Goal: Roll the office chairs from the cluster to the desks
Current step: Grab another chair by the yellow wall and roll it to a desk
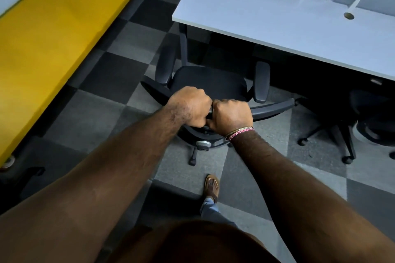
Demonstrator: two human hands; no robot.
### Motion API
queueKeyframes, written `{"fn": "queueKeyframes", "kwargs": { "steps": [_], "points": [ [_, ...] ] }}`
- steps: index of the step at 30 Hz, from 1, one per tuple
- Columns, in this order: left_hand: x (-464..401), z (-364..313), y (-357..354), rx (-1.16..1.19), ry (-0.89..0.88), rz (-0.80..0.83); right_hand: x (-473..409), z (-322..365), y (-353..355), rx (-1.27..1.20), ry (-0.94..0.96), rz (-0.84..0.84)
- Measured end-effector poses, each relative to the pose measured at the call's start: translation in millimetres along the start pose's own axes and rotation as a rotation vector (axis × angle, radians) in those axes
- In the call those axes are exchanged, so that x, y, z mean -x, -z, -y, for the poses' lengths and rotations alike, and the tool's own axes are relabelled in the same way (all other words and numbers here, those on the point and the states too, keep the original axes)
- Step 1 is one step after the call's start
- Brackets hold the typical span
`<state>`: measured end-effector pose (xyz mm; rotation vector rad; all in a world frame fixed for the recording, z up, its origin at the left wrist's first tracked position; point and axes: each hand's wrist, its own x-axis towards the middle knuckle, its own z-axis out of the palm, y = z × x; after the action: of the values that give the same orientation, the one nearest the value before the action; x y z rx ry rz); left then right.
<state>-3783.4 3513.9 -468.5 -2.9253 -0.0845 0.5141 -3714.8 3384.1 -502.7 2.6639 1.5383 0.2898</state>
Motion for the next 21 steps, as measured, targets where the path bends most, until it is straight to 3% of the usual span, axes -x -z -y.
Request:
{"fn": "queueKeyframes", "kwargs": {
  "steps": [21],
  "points": [
    [-275, 57, 79, 0.055, 0.019, -0.1, -196, -206, -57, -0.033, -0.045, 0.002]
  ]
}}
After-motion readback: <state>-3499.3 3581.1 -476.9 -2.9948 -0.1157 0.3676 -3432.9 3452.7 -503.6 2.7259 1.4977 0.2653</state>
